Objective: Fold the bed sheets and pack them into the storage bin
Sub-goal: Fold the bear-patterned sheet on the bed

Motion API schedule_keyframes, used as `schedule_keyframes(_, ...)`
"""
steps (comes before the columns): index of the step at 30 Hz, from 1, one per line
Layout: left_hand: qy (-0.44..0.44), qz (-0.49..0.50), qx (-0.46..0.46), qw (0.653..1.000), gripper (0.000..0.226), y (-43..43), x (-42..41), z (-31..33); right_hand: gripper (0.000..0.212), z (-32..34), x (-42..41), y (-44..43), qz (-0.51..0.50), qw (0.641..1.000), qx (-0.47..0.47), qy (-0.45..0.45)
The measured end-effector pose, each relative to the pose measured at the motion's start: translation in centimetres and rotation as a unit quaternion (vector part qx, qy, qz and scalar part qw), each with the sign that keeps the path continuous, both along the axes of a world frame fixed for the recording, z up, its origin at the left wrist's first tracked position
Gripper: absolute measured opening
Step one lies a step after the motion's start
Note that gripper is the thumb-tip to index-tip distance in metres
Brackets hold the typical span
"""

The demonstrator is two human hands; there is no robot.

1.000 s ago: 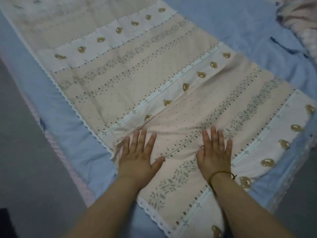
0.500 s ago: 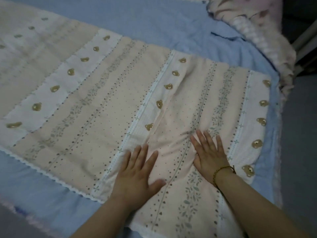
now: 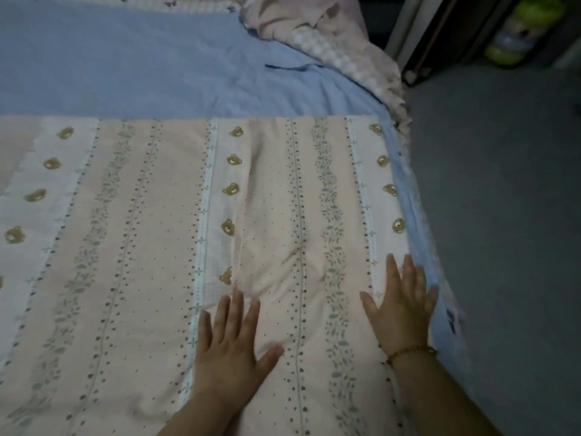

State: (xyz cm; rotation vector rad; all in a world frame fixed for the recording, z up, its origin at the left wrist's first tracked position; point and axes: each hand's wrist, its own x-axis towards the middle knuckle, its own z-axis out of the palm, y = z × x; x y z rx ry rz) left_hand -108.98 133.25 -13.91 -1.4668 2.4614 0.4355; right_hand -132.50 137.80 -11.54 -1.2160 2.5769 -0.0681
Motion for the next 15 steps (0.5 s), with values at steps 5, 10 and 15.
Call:
schedule_keyframes(5, 0.025, -0.043, -0.032, 0.998, 0.088, -2.0, -4.3, 5.0, 0.073, 2.2, 1.0, 5.2, -0.236, 0.965, -0.073, -0.089)
schedule_keyframes(10, 0.175, -0.068, 0.188, 0.964, 0.064, -4.4, -15.4, 7.8, 0.066, 2.9, 2.7, 7.0, -0.214, 0.969, -0.057, -0.105)
schedule_keyframes(15, 0.098, -0.077, 0.196, 0.973, 0.080, -4.2, -25.0, 7.0, 0.060, 1.7, 2.7, 8.0, -0.217, 0.970, -0.087, -0.064)
